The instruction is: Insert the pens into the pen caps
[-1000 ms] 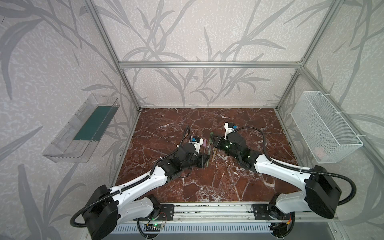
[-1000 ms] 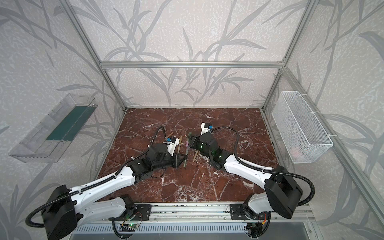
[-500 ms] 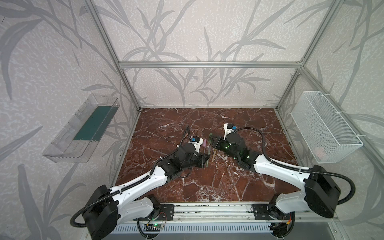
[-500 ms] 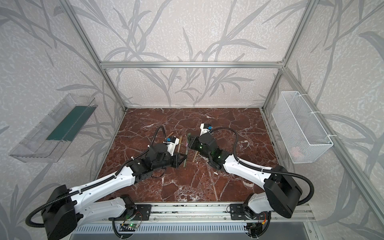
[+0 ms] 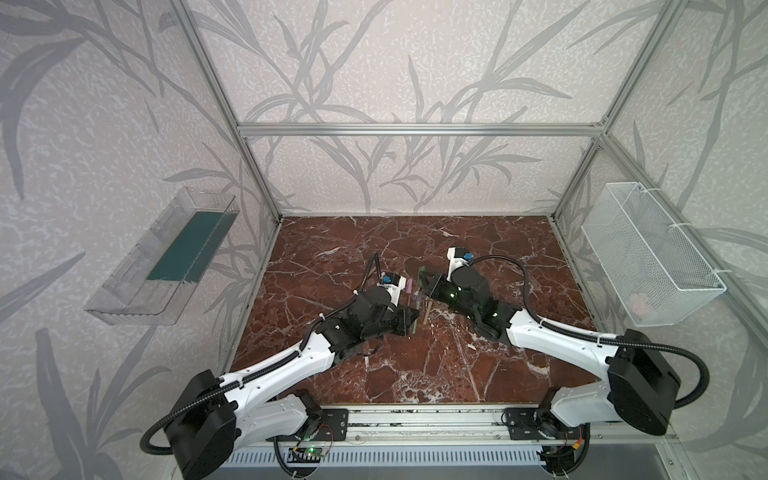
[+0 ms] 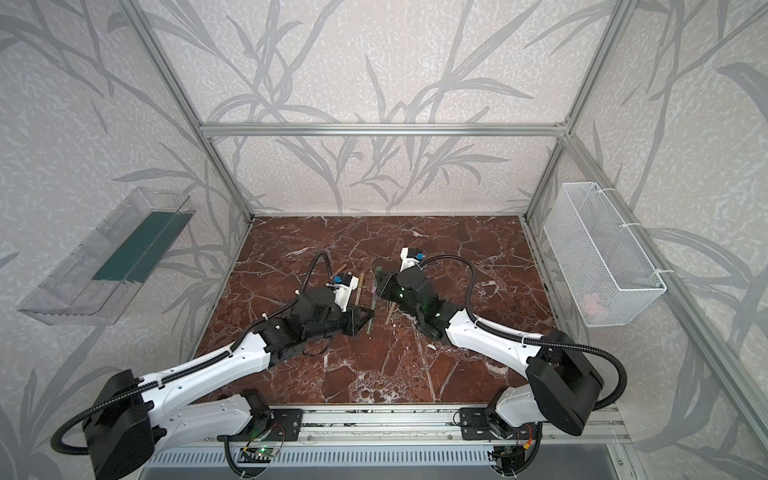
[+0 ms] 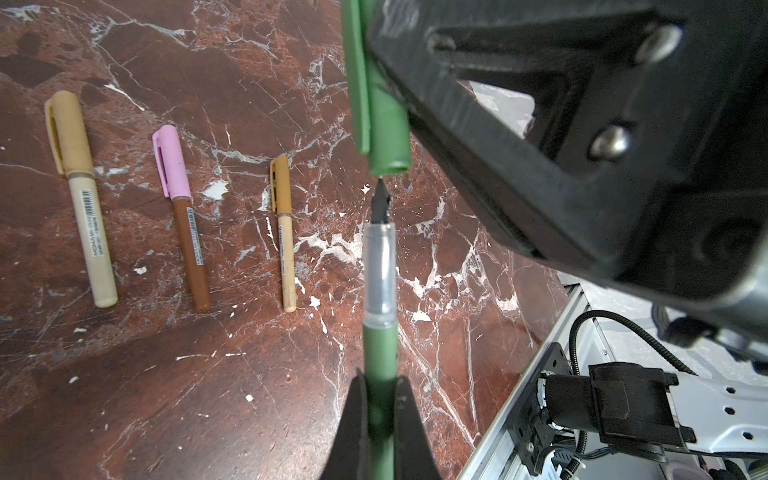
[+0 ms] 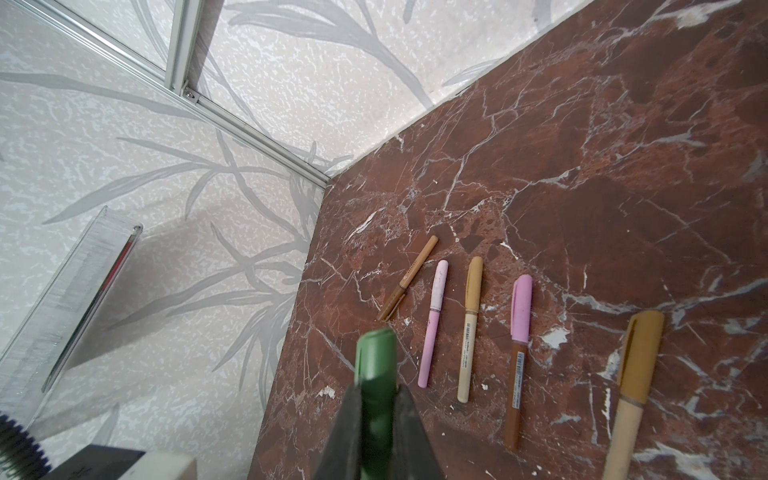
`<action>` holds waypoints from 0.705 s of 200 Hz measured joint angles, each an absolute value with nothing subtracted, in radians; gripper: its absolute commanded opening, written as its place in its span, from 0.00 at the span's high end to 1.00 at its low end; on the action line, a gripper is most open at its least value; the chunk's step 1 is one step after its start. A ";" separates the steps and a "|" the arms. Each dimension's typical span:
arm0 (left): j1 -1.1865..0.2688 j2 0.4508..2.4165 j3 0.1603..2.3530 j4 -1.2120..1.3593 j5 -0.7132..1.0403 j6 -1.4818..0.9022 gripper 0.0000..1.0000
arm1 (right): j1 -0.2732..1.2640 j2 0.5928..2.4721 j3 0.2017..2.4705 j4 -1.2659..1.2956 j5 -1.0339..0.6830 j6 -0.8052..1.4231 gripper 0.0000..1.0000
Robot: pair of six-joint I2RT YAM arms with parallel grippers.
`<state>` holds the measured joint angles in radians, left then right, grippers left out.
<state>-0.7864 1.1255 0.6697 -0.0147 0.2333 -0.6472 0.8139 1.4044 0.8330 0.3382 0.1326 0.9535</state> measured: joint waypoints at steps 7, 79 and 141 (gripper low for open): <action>-0.786 1.125 0.670 -0.015 0.233 -0.647 1.00 | 0.814 1.406 0.833 0.339 0.134 0.953 1.00; -0.786 1.116 0.670 -0.022 0.229 -0.647 1.00 | 0.813 1.428 0.833 0.339 0.154 0.953 1.00; -0.786 1.116 0.670 -0.022 0.229 -0.647 1.00 | 0.815 1.428 0.833 0.335 0.149 0.953 1.00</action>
<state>-0.7864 1.1164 0.6697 -0.0216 0.2287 -0.6468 0.8146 1.4281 0.8330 0.3351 0.1486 0.9535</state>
